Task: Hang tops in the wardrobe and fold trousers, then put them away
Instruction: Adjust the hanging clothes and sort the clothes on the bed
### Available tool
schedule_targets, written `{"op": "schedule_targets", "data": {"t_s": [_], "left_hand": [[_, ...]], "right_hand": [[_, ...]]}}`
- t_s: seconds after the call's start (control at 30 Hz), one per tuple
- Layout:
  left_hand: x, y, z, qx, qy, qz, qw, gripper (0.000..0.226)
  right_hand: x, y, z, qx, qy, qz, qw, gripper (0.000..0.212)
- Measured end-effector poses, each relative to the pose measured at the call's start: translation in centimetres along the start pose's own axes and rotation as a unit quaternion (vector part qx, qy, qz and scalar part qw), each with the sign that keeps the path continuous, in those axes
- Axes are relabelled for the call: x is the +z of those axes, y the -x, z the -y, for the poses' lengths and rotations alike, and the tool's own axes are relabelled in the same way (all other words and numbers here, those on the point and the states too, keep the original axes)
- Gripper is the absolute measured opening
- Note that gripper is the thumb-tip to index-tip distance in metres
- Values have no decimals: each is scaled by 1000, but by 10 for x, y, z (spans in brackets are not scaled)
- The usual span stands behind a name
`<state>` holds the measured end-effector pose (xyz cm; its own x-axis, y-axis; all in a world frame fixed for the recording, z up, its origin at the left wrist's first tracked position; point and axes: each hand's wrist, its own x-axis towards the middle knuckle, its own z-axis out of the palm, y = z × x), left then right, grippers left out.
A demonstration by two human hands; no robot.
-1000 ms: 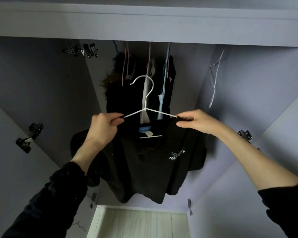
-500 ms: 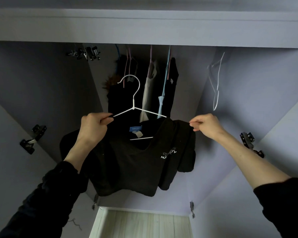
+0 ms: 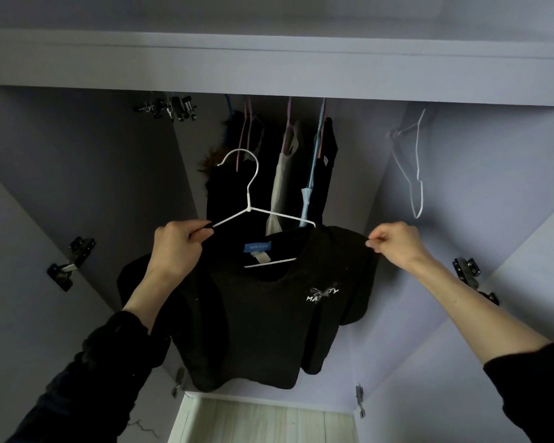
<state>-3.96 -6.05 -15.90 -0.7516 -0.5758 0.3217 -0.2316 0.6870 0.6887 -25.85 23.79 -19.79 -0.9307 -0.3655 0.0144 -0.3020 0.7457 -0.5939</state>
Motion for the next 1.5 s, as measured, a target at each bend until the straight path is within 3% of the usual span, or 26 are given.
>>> {"op": "schedule_targets", "data": {"t_s": [0.1,0.23,0.33,0.43,0.6,0.73,0.87,0.97,1.03,1.1,1.2,1.33,1.43,1.5], "left_hand": [[-1,2,4,-1,-3,3,1000,20],[5,7,-3,11,10,12,1000,20],[12,12,-13,31,22,15,999,21],[17,17,-21,56,8,30,998,23],[16,22,-17,62,-19,58,996,23],[14,23,-10,64,-29,42,997,21],[1,18,9,27,-29,-8,999,19],[3,18,14,61,-69,-21,996,22],[4,17,22,54,-117,11,992,34],[2,17,36,-5,-176,74,982,50],[6,26,51,-67,-191,68,977,23],[12,22,53,-62,-159,7,985,16],[16,15,48,-31,-170,66,983,52],[23,14,42,-17,-172,82,982,61]], "right_hand": [[-3,2,1,43,-9,5,999,15],[3,14,37,-121,32,0,992,45],[11,26,71,-227,45,37,972,37],[19,36,92,-248,1,70,966,16],[23,40,94,-289,26,79,954,20],[18,38,88,-300,90,85,946,23],[7,34,68,-264,80,66,959,21],[9,35,69,-278,44,42,959,20],[8,35,71,-285,12,15,958,19],[3,32,66,-277,-5,-3,961,18],[-8,28,53,-268,-4,-33,963,17],[-19,28,43,-246,-13,-58,968,17],[-24,31,41,-238,-10,-49,970,17],[-25,35,42,-243,-12,-42,969,17]]}}
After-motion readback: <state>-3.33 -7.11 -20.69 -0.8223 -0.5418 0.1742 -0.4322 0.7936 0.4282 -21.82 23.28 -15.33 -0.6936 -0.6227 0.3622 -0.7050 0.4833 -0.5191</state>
